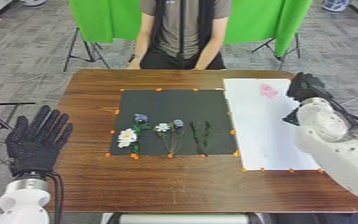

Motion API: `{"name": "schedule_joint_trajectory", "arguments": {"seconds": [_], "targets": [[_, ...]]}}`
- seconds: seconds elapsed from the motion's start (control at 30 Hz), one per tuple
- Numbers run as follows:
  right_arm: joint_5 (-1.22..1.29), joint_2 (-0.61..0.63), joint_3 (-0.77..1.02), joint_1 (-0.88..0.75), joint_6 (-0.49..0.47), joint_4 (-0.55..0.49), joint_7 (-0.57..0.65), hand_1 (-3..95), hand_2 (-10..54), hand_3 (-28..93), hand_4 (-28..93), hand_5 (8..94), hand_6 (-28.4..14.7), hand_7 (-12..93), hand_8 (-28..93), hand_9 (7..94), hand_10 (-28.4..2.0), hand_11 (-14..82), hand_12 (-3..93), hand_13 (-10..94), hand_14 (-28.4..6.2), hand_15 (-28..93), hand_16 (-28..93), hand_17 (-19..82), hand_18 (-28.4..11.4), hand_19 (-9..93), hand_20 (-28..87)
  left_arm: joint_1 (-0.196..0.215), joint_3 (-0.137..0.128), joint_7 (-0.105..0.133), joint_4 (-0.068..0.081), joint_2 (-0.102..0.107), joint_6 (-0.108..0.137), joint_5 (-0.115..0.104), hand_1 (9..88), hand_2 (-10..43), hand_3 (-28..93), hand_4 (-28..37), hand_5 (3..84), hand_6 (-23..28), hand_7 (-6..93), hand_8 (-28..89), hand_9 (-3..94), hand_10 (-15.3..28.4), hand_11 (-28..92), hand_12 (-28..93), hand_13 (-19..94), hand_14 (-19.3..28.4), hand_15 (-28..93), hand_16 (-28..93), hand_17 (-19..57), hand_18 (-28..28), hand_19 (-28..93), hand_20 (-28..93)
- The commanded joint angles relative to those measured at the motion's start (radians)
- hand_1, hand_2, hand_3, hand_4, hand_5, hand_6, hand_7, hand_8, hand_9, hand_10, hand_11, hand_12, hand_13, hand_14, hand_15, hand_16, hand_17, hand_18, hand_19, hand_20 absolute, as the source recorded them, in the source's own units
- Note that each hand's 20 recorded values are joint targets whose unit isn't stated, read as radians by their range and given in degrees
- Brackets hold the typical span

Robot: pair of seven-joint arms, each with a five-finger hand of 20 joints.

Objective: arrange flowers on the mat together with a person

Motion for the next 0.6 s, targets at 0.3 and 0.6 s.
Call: {"name": "schedule_joint_trajectory", "arguments": {"seconds": [0.3,0.6], "targets": [[0.071,0.028,0.152,-0.177,-0.053,-0.294,-0.106,65.5,-4.2,62,-28,71.0,-1.8,21,-1,72.5,-10.3,6.6,33.9,63,-3.2,37,51,34,-15.1,59,34,0.017,0.005,-0.009,0.009,0.002,0.005,-0.001,27.9,10.6,73,-28.3,43.5,7.0,18.8,-12,39.4,14.5,21,9,29,13.9,30,-8,-4.3,13.0,33,11],[0.178,-0.085,0.151,-0.198,-0.109,-0.442,-0.165,65.9,-3.6,62,-28,69.7,-2.4,19,-2,69.6,-10.9,7.9,31.8,62,-3.1,35,52,33,-14.3,58,36,0.017,0.007,-0.017,0.011,0.013,0.005,-0.001,28.0,10.6,73,-28.3,43.5,7.1,18.7,-12,39.3,14.5,21,9,29,13.8,30,-8,-4.4,13.0,33,11]]}}
